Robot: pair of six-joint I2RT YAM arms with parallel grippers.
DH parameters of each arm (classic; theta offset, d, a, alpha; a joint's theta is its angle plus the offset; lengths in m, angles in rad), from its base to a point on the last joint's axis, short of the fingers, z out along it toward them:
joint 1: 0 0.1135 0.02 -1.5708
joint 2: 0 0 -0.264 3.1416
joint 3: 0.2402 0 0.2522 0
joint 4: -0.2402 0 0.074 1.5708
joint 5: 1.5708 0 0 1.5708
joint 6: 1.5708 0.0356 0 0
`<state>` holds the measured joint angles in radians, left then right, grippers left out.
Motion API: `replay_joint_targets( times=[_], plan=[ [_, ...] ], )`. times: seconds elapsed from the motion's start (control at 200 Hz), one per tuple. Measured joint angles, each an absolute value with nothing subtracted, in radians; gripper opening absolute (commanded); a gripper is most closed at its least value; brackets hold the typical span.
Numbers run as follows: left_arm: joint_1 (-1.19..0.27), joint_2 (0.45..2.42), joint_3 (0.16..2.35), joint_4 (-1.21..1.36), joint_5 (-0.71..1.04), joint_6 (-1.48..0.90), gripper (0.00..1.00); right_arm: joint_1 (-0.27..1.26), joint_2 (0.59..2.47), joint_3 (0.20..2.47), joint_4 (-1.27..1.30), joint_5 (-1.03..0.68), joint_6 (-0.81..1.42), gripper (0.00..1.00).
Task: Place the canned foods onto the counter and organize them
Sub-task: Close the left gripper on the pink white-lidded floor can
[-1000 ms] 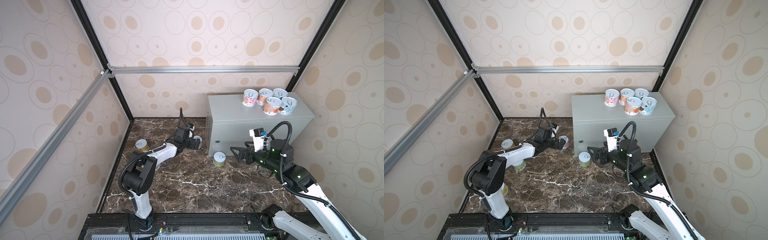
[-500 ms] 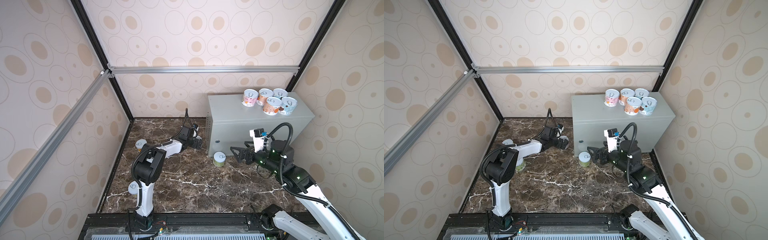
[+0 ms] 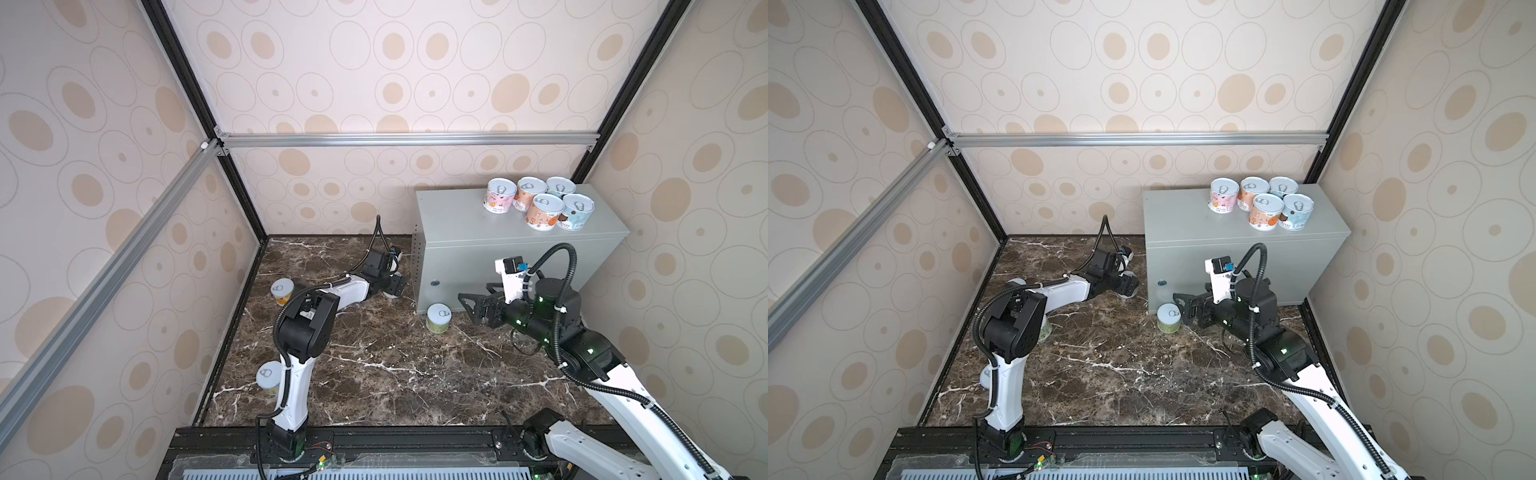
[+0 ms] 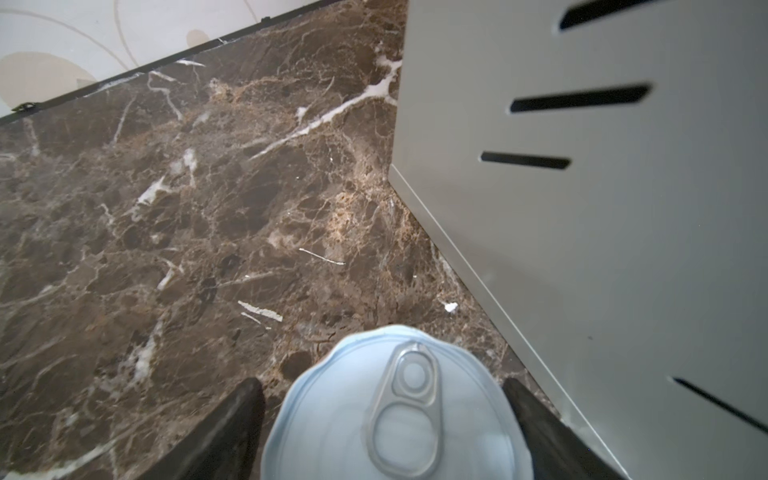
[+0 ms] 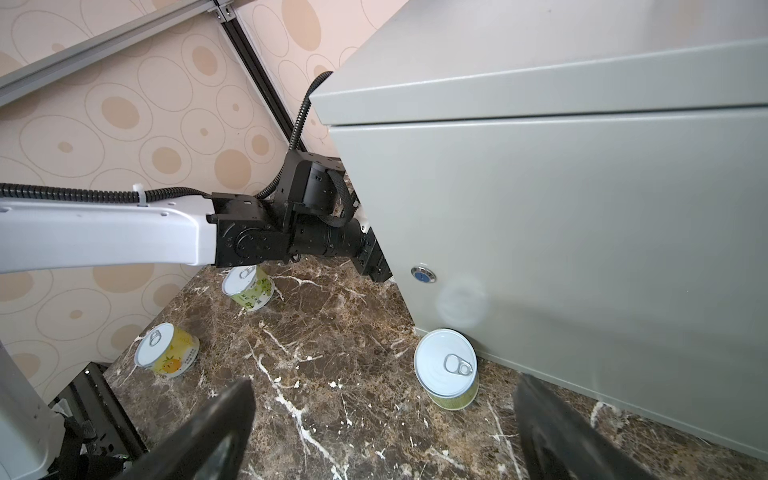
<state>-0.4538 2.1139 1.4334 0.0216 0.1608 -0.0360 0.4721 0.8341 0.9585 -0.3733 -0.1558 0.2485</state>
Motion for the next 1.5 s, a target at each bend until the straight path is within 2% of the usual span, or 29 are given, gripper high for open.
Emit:
replay_joint_targets(
  times=[0.185,0.325,0.49,0.76,1.145,1.5],
  plan=[
    [-0.454,2.121,1.434,0.021,0.164,-0.033,0.81,0.472,0.839,0.958,-0.374,-0.154,0.248,0.99],
    [-0.453,2.121,1.433,0.022,0.162,-0.03,0.84,0.472,0.846,0.958,-0.373,-0.154,0.248,0.99],
    [-0.453,2.121,1.429,0.022,0.158,-0.028,0.81,0.472,0.847,0.958,-0.373,-0.154,0.248,0.99],
    [-0.453,2.121,1.399,0.025,0.149,-0.028,0.83,0.472,0.847,0.958,-0.373,-0.154,0.249,0.99],
    [-0.453,2.095,1.361,0.02,0.124,-0.027,0.65,0.472,0.837,0.958,-0.373,-0.158,0.249,0.99],
    [-0.451,2.016,1.31,-0.023,0.095,-0.03,0.63,0.472,0.833,0.957,-0.374,-0.158,0.249,0.99]
  ],
)
